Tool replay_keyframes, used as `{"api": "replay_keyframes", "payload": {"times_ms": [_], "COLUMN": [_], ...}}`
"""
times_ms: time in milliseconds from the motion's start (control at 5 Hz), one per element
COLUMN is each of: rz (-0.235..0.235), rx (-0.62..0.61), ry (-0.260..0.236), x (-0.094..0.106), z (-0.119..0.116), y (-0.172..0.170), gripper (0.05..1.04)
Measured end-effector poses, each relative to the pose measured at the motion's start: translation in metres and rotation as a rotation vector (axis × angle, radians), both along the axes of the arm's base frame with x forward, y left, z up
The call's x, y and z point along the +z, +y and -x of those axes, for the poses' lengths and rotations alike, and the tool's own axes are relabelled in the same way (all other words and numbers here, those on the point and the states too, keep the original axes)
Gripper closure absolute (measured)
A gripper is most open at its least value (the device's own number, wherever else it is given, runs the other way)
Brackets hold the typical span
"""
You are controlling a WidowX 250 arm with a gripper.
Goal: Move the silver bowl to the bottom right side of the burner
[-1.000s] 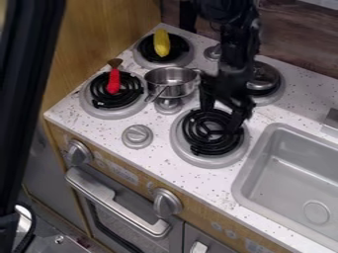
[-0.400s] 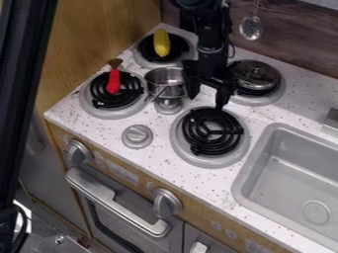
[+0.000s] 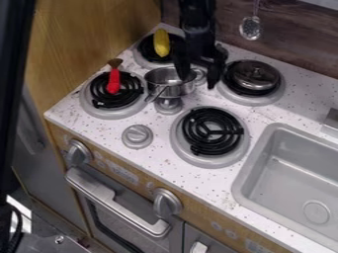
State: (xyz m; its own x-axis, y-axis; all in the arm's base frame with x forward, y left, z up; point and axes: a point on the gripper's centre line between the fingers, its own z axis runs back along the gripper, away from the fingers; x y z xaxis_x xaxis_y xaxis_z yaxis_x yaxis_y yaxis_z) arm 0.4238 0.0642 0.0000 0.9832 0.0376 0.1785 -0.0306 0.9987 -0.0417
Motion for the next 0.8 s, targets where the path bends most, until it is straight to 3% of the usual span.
{"api": "replay_keyframes", "payload": {"times_ms": [200, 400, 800], "rz": [0.0, -0.006, 0.013], "rx": [0.031, 0.039, 0.045], "ry": [-0.033, -0.028, 0.067], "x": [0.01, 0.011, -0.022], "z": [-0.001, 0.0, 0.002], "y": [0.011, 0.016, 0.015], "gripper": [0.085, 0.085, 0.086]}}
